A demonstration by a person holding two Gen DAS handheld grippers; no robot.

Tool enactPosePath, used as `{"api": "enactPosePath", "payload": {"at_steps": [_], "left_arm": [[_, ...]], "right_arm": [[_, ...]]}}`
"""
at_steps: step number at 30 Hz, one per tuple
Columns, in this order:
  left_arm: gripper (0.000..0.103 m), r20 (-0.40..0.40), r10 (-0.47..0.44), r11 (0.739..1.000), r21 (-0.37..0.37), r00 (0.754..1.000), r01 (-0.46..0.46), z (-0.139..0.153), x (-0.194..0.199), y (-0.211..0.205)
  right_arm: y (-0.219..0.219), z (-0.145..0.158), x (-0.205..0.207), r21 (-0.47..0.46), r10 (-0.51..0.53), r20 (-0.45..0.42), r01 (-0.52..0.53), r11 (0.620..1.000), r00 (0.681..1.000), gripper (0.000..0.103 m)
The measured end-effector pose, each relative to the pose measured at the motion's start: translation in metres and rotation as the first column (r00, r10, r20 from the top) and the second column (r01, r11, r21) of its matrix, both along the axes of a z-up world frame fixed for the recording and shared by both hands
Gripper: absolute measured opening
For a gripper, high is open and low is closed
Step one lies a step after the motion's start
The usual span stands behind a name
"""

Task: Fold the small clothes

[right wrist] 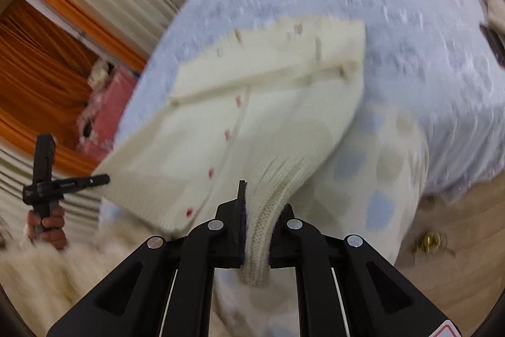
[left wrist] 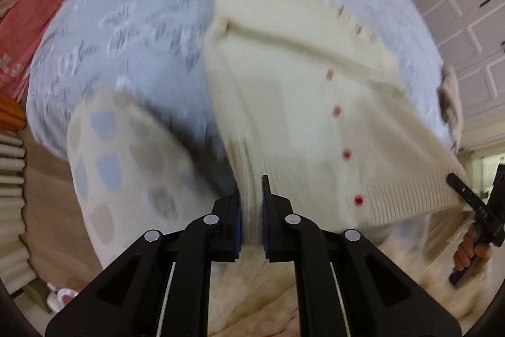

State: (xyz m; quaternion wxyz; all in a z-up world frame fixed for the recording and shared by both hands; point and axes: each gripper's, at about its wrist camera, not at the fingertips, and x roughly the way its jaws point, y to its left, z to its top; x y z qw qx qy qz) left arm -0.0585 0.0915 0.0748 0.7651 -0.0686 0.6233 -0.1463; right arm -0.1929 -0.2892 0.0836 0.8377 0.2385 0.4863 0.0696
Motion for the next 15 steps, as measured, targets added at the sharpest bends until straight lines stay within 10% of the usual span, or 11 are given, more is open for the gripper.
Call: {"api": "enactPosePath", "payload": {"at_steps": [7, 10, 15], "left_arm": [[0.018, 0.221, 0.084, 0.99, 0.094, 0.972, -0.107, -0.004, 0.136, -0.039], [0.075, 0.197, 0.174, 0.972, 0.121, 0.965, -0.2, -0.046, 0.185, -0.043], [0.08, 0.17, 0.265, 0.954, 0.093, 0.949, -0.283, -0.074, 0.188, -0.016]], "right_arm": [[-0.07, -0.029, 0.122, 0.159, -0.277, 0.077, 0.262, 0.952, 0.958, 0.017], [-0.089, -0.059, 0.15, 0.109, -0.401, 0.02, 0.397, 0.911, 0.916, 0.03], [-0.083, -0.062, 0.15, -0.081, -0.409, 0.081, 0.415, 0.906, 0.909, 0.064]]}}
